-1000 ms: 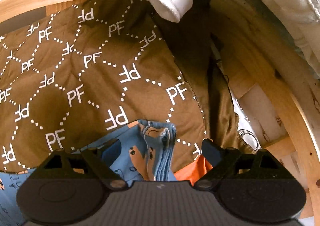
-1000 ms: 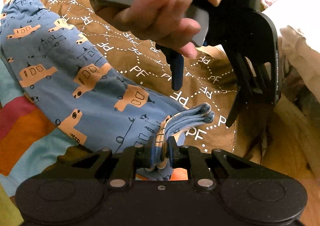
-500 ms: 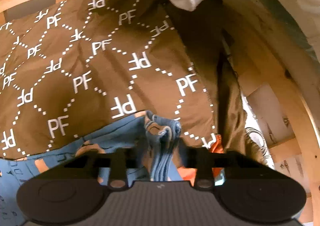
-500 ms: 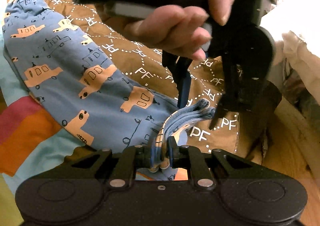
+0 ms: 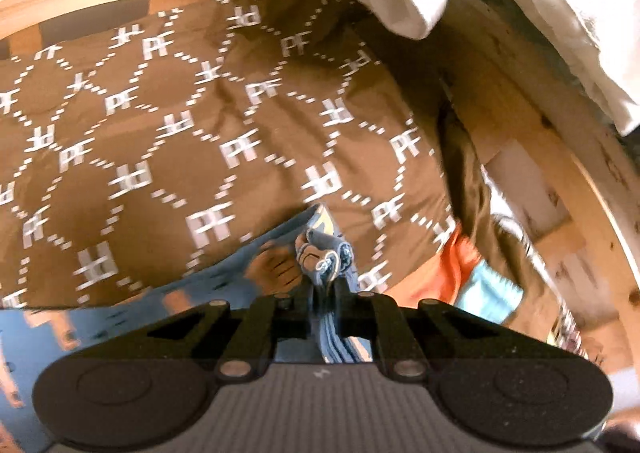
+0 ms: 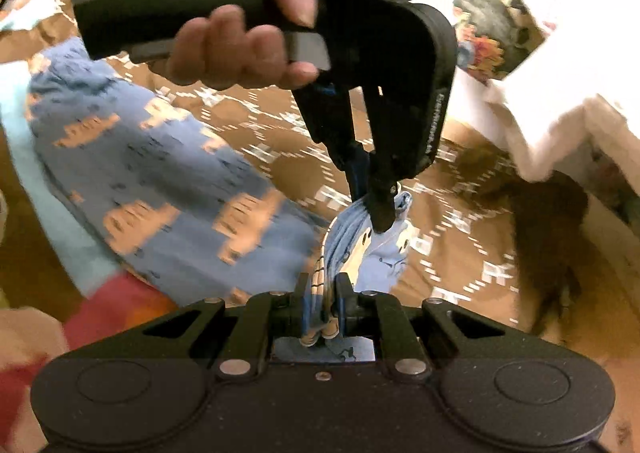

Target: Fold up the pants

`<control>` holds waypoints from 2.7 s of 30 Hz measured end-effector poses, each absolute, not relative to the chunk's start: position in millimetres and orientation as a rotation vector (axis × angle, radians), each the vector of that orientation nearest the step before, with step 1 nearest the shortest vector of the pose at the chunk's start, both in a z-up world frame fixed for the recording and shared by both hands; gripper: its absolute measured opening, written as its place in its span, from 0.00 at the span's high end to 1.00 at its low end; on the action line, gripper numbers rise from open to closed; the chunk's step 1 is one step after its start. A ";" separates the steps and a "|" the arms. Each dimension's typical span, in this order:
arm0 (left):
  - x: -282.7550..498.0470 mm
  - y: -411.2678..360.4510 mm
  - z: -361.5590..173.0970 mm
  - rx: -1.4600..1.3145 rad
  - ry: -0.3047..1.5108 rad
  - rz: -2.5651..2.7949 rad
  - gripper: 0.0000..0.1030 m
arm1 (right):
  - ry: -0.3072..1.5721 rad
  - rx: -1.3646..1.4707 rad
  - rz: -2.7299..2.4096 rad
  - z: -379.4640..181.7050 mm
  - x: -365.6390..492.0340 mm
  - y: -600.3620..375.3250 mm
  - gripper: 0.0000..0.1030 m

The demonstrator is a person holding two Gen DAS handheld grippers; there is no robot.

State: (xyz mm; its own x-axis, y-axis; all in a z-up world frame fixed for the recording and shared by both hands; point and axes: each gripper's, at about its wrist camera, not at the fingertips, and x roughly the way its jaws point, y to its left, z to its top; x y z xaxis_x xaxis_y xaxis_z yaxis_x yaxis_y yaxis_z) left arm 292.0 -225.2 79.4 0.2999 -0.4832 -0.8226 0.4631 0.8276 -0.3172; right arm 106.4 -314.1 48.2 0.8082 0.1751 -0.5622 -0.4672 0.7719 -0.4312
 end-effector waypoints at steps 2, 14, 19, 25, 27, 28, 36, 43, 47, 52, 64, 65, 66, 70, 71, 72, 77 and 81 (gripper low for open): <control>289.4 -206.1 75.9 -0.008 1.103 -0.627 0.90 | 0.536 -0.589 0.405 47.0 105.1 -299.0 0.87; 297.2 -104.4 21.6 -0.053 1.194 -0.582 0.84 | 0.664 -0.622 0.577 4.0 119.8 -209.6 0.86; 291.6 -86.0 11.8 -0.007 1.153 -0.616 0.66 | 0.699 -0.653 0.584 -7.4 116.0 -197.1 0.69; 293.3 -73.8 4.2 -0.068 1.136 -0.673 0.61 | 0.674 -0.763 0.562 5.6 101.2 -203.8 0.51; 294.9 -69.5 2.7 -0.093 1.135 -0.680 0.61 | 0.661 -0.742 0.517 8.2 101.3 -207.9 0.51; 295.9 -66.3 1.9 -0.107 1.135 -0.683 0.61 | 0.646 -0.727 0.495 8.5 100.5 -209.0 0.51; 298.8 -62.0 0.0 -0.144 1.134 -0.690 0.61 | 0.558 -0.637 0.412 -7.3 92.0 -205.4 0.48; 296.2 -62.3 2.6 -0.143 1.117 -0.698 0.51 | 0.522 -0.611 0.371 -12.7 83.4 -201.3 0.42; 293.7 -59.3 4.7 -0.126 1.093 -0.694 0.50 | 0.522 -0.634 0.379 -17.8 78.6 -197.5 0.42; 294.0 -64.7 3.1 -0.104 1.091 -0.658 0.61 | 0.538 -0.641 0.353 -25.7 81.9 -191.9 0.61; 296.5 -66.0 2.7 -0.118 1.111 -0.656 0.85 | 0.540 -0.587 0.337 -21.5 82.9 -192.5 0.89; 295.8 -64.8 3.2 -0.123 1.113 -0.656 0.86 | 0.538 -0.585 0.338 -20.3 82.7 -193.0 0.90; 295.4 -64.3 4.0 -0.129 1.116 -0.656 0.87 | 0.536 -0.581 0.339 -19.1 82.5 -193.6 0.90; 293.5 -64.0 8.0 -0.140 1.122 -0.654 0.90 | 0.528 -0.559 0.338 -13.8 81.9 -196.0 0.90; 293.0 -64.0 9.5 -0.139 1.121 -0.656 0.91 | 0.525 -0.556 0.340 -12.5 81.6 -196.4 0.90; 292.2 -64.0 11.2 -0.136 1.118 -0.659 0.92 | 0.522 -0.549 0.342 -11.2 81.3 -196.8 0.90; 288.2 -60.8 17.5 -0.109 1.100 -0.662 0.93 | 0.520 -0.517 0.349 -4.8 80.2 -196.5 0.90; 283.7 -54.0 18.9 -0.058 1.086 -0.649 0.94 | 0.532 -0.469 0.368 -0.6 80.7 -192.0 0.90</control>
